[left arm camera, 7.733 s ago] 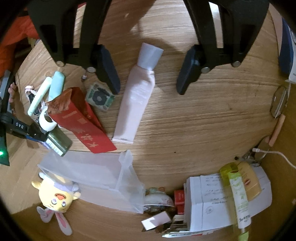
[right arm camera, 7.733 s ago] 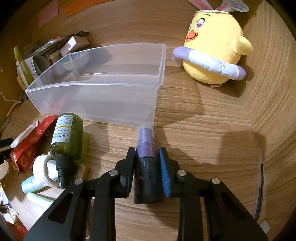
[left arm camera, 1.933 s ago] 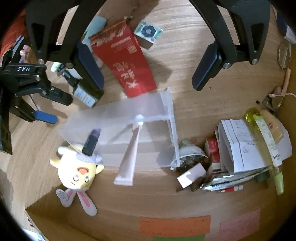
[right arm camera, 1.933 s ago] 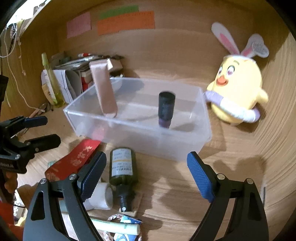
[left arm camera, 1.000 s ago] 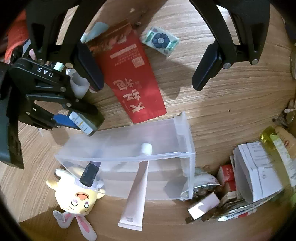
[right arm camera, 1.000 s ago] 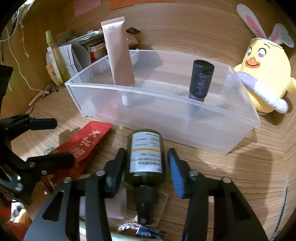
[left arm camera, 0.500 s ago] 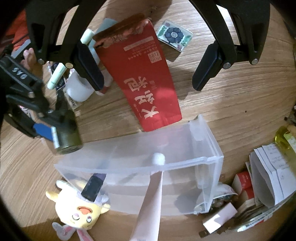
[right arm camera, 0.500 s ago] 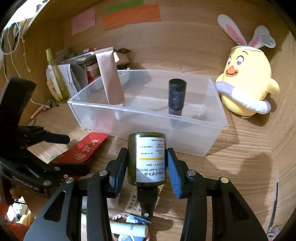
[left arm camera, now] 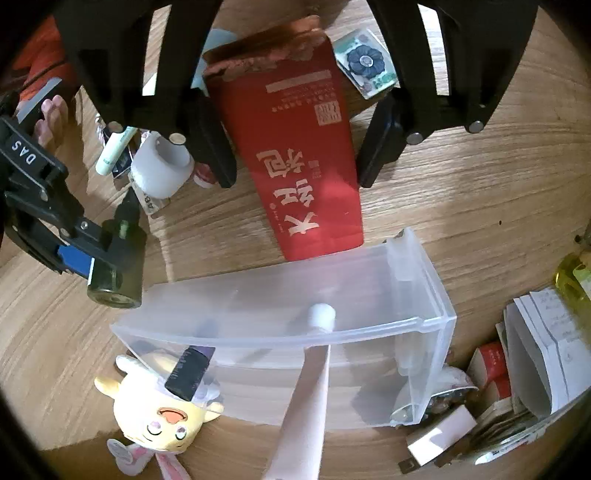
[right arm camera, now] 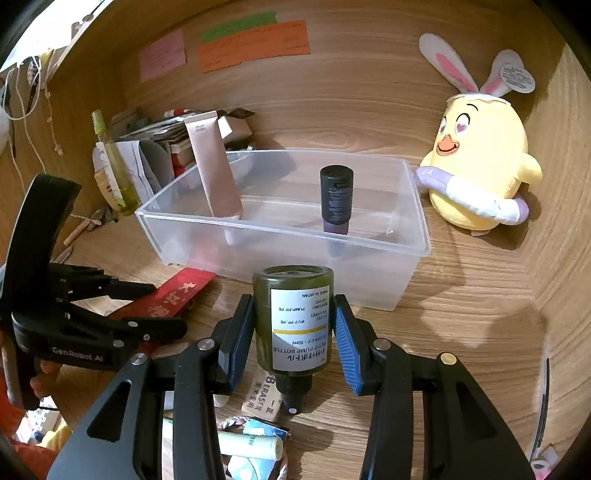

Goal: Organize objects
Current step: 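Grasp the green pump bottle with the right tool while the left tool grasps the red packet, then carry the green bottle and red packet over the box and release them inside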

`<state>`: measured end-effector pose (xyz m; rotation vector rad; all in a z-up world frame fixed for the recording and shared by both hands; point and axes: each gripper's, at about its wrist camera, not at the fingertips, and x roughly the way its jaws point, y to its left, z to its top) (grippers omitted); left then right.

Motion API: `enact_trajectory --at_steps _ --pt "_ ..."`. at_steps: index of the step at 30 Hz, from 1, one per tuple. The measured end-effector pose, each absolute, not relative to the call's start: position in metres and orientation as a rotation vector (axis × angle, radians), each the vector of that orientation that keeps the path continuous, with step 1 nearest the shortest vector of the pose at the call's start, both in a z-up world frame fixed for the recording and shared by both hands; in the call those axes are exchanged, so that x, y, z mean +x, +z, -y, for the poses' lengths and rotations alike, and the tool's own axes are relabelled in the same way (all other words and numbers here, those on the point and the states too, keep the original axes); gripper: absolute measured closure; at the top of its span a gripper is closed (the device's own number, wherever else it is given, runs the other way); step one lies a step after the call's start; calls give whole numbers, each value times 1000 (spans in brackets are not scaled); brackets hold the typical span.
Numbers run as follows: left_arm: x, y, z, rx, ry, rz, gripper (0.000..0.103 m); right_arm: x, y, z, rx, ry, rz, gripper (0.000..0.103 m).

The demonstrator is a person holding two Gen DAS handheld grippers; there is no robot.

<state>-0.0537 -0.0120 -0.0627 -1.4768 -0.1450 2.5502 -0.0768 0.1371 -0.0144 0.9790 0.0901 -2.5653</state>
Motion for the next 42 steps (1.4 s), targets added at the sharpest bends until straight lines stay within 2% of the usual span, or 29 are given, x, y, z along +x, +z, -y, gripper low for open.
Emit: enact_trajectory --at_steps 2,3,11,25,42 --pt "-51 -62 11 -1467 2543 140 49 -77 -14 -139 977 -2567 -87 64" --pt "-51 -62 12 -1464 2543 132 49 -77 -14 -140 976 -2571 -84 64" --pt "-43 -52 11 -1389 2588 143 49 -76 -7 -146 958 -2600 -64 64" --pt "-29 -1 9 -1168 2697 159 49 -74 21 -161 870 -2670 -36 64" --pt "-13 23 20 -1050 2688 274 49 -76 42 -170 806 -2705 -9 64"
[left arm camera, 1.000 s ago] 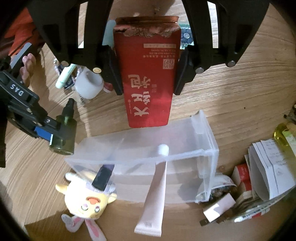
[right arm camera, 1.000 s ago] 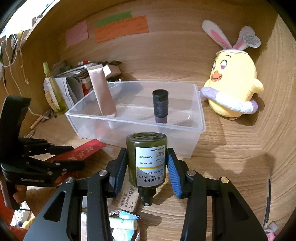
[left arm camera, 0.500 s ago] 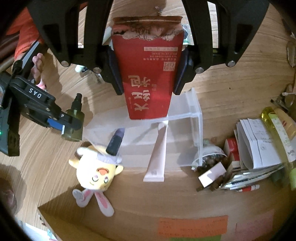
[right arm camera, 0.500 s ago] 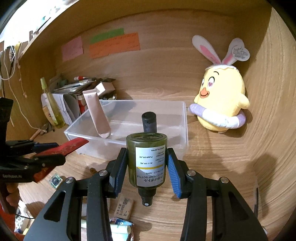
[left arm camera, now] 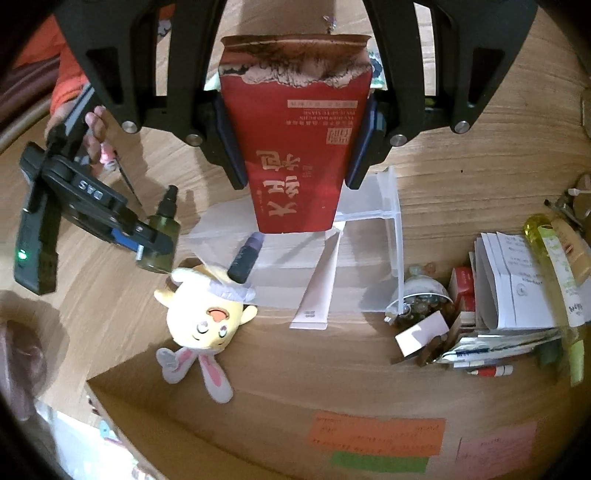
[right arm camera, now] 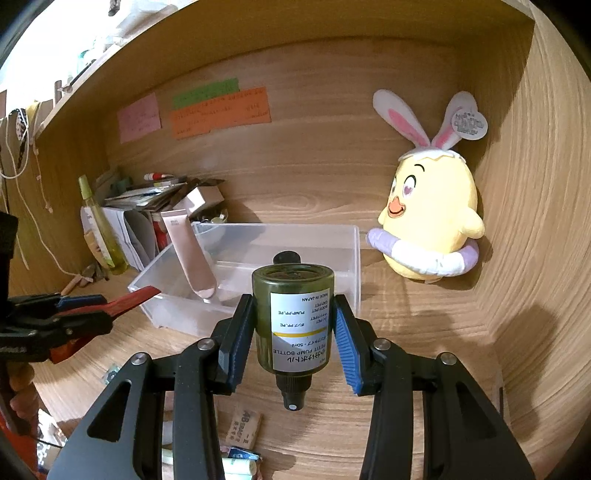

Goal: Organize objects
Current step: 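Carry the green bottle and red packet over the box and release them inside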

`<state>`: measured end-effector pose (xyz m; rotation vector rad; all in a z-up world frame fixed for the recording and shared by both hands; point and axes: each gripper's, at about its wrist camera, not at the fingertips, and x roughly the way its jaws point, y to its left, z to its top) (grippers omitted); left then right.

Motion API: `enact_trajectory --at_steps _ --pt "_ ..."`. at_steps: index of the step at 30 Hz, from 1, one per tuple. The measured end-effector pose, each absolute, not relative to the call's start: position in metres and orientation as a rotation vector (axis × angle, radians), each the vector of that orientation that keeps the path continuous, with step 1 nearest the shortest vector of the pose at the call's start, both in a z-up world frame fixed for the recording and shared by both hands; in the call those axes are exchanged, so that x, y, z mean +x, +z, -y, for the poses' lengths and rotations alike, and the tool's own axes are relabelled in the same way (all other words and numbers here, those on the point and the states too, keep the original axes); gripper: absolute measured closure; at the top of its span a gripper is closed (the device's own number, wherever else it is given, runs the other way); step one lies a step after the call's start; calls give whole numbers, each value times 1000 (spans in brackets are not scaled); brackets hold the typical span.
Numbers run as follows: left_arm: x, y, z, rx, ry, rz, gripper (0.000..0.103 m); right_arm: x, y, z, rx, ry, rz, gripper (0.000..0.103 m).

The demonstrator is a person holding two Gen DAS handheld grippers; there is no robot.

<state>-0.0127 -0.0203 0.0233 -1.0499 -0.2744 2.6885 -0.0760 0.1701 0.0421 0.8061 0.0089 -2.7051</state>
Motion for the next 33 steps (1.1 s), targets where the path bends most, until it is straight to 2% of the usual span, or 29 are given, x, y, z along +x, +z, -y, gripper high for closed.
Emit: enact_trajectory --at_steps 5,15,33 --pt "-5 35 18 -1005 2750 212 49 -80 42 -167 807 -2704 -16 64" --pt "-27 49 35 -963 2816 265 49 -95 59 -168 740 -2746 -33 64" --pt "-80 37 49 -1043 2880 279 49 -139 62 -160 743 -2761 -57 64"
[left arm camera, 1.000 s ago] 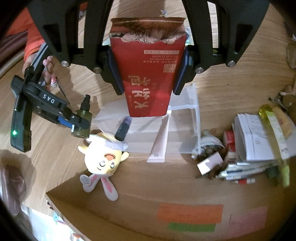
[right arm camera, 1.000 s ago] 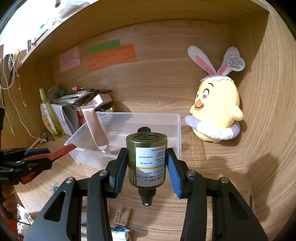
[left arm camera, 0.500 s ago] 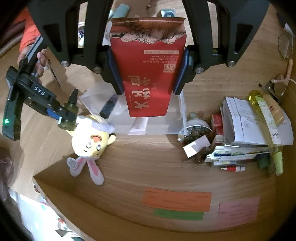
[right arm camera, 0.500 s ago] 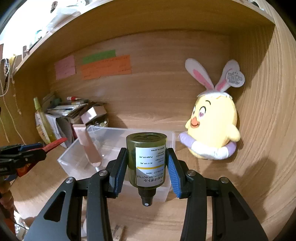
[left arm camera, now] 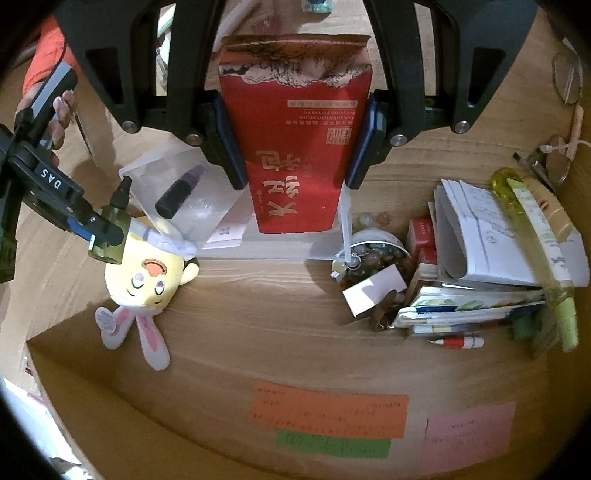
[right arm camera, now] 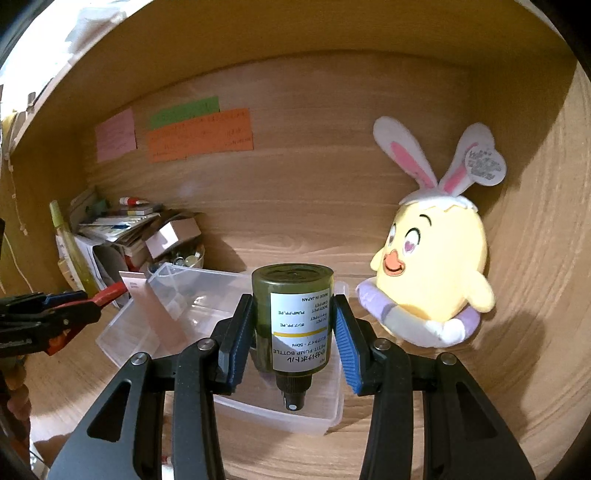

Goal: Organize objects
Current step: 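Carry the green bottle and red packet over the box and release them inside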

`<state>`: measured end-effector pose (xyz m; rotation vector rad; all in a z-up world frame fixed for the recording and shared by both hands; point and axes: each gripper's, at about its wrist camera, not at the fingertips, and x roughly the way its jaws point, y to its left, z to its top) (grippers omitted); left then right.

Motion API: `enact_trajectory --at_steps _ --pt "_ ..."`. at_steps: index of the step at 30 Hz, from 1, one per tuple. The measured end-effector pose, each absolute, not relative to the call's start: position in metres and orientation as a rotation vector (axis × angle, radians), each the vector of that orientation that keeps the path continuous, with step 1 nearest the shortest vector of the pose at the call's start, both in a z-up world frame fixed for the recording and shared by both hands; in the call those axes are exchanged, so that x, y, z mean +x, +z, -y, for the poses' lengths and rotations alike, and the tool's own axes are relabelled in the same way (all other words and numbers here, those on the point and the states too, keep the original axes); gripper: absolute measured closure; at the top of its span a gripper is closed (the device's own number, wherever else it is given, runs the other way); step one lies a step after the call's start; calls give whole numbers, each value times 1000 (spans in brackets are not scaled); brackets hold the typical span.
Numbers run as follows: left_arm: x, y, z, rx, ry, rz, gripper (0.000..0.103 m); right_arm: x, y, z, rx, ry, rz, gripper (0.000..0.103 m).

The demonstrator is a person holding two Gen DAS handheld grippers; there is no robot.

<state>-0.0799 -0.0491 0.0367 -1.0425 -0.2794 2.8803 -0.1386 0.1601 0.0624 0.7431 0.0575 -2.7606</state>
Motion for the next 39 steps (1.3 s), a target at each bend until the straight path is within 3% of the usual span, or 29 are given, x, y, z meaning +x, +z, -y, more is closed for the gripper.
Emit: enact_trajectory --at_steps 39 --pt "-164 -7 19 -1245 2762 267 49 -173 24 -143 887 -2706 -70 64"
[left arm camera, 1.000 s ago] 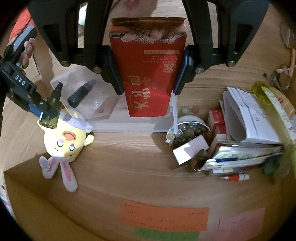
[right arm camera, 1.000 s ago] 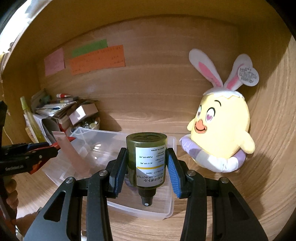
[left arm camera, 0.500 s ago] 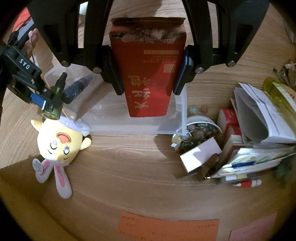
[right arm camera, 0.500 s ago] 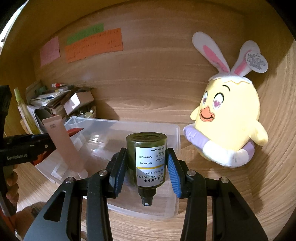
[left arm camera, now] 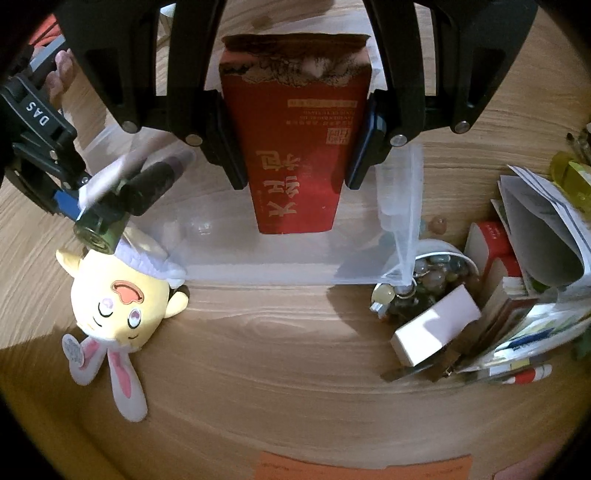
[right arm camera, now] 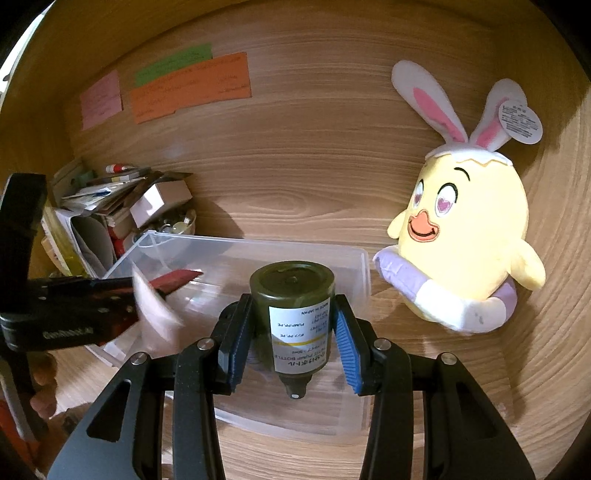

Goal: Organize objects
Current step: 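Carry the green bottle and red packet over the box and release them inside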

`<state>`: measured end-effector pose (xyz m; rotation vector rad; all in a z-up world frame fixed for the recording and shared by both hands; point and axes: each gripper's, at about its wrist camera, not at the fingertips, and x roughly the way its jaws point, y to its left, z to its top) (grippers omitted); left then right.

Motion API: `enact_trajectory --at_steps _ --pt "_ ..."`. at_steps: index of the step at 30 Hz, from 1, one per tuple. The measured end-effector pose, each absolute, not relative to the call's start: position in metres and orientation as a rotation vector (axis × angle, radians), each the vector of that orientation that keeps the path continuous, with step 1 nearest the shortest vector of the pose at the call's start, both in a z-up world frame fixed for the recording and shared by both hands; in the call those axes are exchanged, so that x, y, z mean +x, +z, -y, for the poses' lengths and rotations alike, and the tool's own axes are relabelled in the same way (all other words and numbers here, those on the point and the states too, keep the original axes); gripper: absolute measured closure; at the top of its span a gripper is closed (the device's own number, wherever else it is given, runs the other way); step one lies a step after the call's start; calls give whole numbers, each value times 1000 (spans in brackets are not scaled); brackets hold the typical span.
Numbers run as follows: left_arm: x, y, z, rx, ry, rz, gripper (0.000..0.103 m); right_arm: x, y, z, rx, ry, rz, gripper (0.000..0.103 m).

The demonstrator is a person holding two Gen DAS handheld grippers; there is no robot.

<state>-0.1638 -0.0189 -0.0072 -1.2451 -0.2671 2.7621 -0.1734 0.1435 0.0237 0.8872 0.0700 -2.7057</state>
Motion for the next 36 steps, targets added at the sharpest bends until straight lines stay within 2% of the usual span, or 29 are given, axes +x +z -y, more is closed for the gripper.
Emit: enact_trajectory --at_steps 11,16,22,26,30,33,36 --pt "-167 -11 9 -1257 2770 217 49 -166 22 -124 876 -2613 -99 62" --pt "-165 -9 16 -1251 2741 280 47 -167 9 -108 939 -2589 -208 63" --pt "-156 4 22 -1201 2756 293 47 -167 7 -106 951 -2568 -233 63" --pt "-145 17 24 -1143 2801 251 37 -171 5 -107 977 -2566 -232 63" --pt "-132 26 27 -1100 2826 218 33 -174 4 -110 1007 -2567 -226 63" --pt "-126 30 31 -1082 2838 209 29 -175 4 -113 1023 -2564 -219 58" --pt "-119 33 33 -1070 2844 206 29 -173 9 -117 1009 -2592 -225 48"
